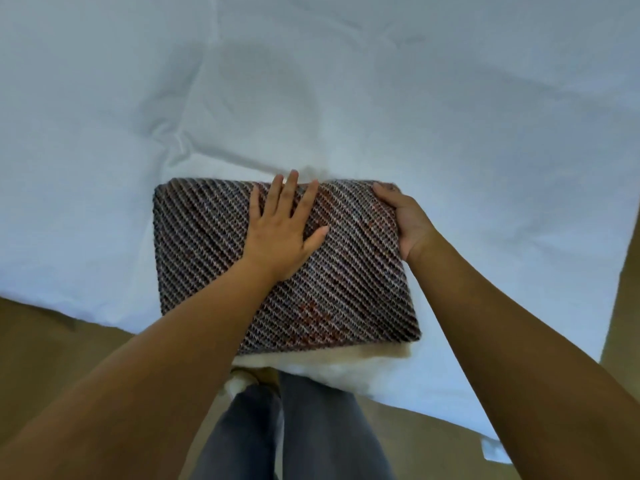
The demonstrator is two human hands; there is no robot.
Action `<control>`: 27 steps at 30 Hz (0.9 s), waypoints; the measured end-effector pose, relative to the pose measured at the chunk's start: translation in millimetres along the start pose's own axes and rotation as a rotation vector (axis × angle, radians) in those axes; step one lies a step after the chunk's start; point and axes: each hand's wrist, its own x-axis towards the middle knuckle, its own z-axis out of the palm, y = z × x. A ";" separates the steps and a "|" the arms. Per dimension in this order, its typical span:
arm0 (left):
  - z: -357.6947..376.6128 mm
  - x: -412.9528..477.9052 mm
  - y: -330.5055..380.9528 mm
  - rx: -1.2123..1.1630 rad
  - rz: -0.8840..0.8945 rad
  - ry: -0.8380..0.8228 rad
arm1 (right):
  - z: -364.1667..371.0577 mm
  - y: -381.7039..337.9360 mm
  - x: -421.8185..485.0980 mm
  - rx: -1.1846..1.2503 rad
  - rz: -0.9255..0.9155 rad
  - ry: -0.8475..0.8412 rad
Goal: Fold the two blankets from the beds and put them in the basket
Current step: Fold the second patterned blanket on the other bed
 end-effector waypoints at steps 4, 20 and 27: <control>12.0 -7.0 -7.4 0.034 -0.098 -0.115 | -8.4 -10.2 0.6 0.036 0.019 0.171; 9.9 -12.6 -41.0 0.029 -0.084 0.030 | 70.6 93.6 8.8 -1.881 -0.845 0.167; 37.9 -32.9 -86.2 0.027 -0.216 0.023 | -3.6 88.6 18.1 -1.885 -0.709 0.516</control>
